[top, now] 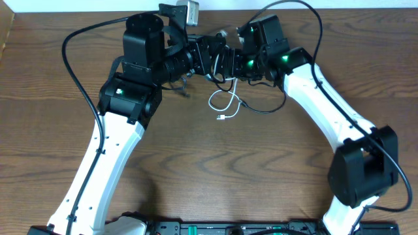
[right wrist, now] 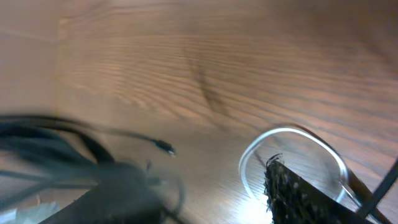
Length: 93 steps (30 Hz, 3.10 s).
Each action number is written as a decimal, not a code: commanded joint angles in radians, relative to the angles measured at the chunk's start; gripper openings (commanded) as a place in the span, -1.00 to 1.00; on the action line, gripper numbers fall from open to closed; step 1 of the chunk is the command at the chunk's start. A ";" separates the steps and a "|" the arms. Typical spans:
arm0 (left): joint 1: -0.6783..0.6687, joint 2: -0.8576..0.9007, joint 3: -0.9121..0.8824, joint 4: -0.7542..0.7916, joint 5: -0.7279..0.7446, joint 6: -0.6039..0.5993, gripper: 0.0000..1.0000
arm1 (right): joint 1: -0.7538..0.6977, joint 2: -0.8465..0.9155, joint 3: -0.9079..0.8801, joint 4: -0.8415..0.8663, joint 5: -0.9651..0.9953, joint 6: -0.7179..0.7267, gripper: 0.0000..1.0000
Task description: Untangle cables
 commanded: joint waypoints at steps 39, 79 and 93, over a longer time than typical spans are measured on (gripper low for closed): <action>0.086 0.187 0.007 -0.172 -0.037 0.104 -0.39 | -0.477 0.075 0.021 -0.278 -0.027 -0.336 0.23; -0.234 0.791 0.007 0.180 -0.597 -0.058 0.26 | -0.535 0.059 0.021 -0.433 0.010 -0.476 0.24; -0.234 0.828 0.007 0.161 -0.594 -0.057 -0.57 | -0.529 0.059 0.021 -0.432 0.002 -0.476 0.23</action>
